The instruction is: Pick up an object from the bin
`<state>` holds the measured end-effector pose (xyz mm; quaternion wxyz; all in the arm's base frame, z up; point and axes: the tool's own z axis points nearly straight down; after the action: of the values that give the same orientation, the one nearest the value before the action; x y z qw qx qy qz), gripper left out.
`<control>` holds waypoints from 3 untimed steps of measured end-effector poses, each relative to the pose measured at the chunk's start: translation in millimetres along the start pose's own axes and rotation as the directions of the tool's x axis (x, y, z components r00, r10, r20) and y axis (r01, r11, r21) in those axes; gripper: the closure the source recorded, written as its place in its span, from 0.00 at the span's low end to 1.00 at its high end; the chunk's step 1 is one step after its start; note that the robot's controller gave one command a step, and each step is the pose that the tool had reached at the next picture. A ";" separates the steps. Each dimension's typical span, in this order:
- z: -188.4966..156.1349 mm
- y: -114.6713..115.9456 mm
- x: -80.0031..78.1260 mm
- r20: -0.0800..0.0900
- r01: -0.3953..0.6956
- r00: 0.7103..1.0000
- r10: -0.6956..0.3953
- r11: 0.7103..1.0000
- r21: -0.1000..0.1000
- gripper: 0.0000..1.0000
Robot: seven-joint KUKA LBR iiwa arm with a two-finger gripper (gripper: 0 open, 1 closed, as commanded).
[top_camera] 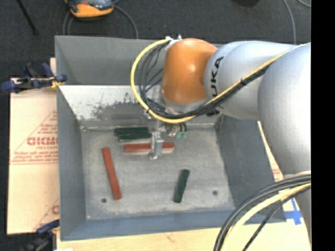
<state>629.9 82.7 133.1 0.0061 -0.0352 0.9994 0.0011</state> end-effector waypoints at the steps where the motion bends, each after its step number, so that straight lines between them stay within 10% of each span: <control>1: 55.8 -22.0 9.6 0.007 0.011 1.000 -0.011 1.000 0.000 1.00; 3: 40.5 -18.9 19.7 -0.008 0.089 0.996 -0.089 0.996 0.002 1.00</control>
Offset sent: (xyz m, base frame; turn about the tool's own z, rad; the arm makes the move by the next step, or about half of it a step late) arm 0.0000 0.0000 0.0000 0.0000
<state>612.1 62.5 92.3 0.0021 -0.0797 0.9968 -0.0007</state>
